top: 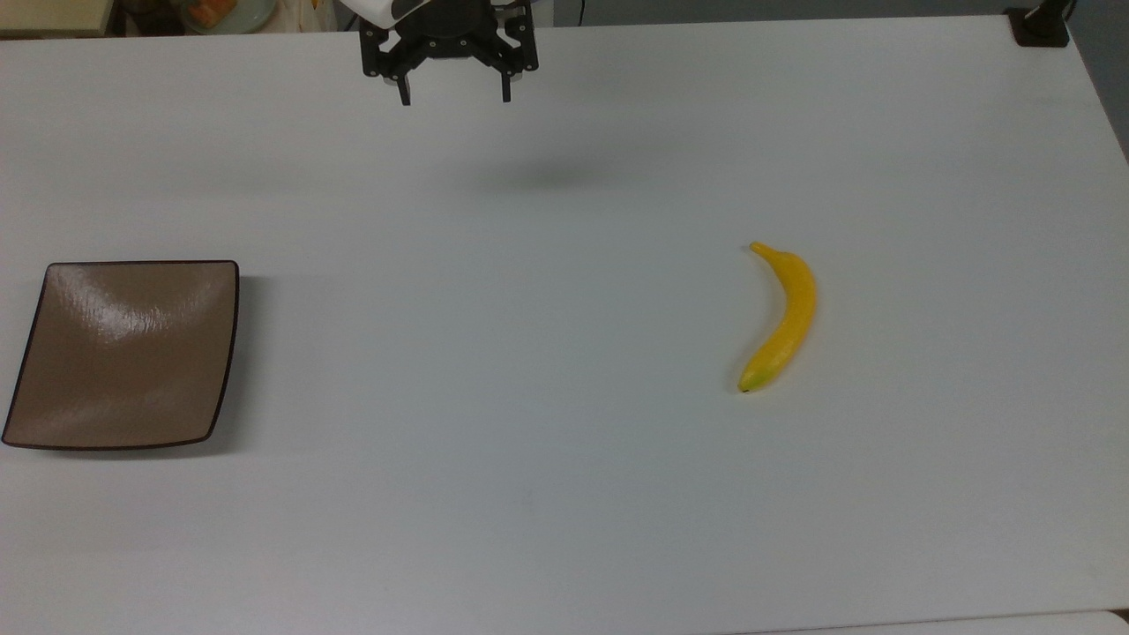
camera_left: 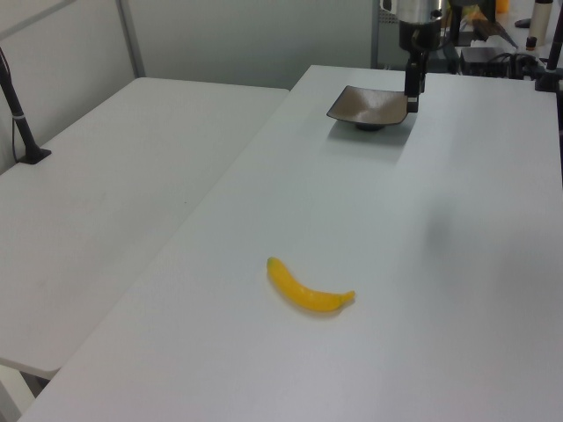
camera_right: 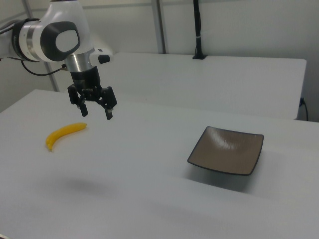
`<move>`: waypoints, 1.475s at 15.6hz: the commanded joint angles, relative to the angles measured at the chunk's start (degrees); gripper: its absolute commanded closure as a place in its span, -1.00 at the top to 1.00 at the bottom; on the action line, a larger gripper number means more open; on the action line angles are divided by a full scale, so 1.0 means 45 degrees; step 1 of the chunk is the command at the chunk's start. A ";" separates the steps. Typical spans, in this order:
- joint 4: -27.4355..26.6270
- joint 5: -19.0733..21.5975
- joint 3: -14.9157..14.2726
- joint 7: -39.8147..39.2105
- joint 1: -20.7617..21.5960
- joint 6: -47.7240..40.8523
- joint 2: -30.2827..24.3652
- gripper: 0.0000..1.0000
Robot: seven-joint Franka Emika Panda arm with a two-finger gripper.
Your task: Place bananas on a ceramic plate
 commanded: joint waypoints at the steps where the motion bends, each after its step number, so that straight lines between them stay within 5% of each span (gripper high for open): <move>1: -0.0384 -0.0183 0.0056 0.0319 0.0021 0.0451 -0.0148 1.00; 23: -0.0404 0.0051 0.0134 0.2172 0.0256 0.0858 0.0320 1.00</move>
